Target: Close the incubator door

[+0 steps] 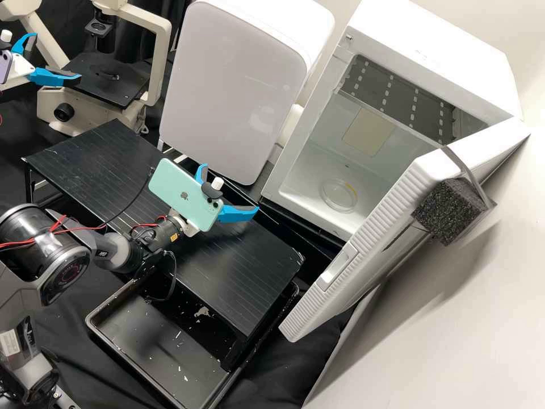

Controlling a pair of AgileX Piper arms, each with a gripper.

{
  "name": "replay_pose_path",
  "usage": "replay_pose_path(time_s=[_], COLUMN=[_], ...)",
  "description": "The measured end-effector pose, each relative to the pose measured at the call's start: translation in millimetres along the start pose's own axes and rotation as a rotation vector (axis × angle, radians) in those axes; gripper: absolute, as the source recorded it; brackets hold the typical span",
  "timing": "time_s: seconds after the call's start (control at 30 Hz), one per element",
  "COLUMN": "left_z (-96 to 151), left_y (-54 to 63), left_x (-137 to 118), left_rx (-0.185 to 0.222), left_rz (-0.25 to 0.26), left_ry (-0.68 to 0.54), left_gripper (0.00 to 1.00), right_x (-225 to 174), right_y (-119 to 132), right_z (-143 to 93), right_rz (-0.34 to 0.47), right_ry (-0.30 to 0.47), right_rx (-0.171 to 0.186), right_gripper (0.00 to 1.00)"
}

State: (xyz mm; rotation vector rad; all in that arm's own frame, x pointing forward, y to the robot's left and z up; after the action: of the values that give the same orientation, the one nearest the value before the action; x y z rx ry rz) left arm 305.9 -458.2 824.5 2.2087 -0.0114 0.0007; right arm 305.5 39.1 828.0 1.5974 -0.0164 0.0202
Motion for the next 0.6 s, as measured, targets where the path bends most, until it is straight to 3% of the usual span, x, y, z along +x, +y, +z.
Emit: replay_pose_path(time_s=[0.4,0.6], left_z=[0,0], left_y=[0.0,0.0], left_x=[0,0], left_rx=[0.000,0.000], left_rz=[0.000,0.000], left_ry=[0.000,0.000], left_gripper=[1.00,1.00], right_x=[-6,-37], right_y=[1,16], right_z=[2,9], right_rz=[0.013,0.085], right_ry=[0.003,-0.005], right_rx=[0.000,-0.002], right_gripper=[1.00,1.00])
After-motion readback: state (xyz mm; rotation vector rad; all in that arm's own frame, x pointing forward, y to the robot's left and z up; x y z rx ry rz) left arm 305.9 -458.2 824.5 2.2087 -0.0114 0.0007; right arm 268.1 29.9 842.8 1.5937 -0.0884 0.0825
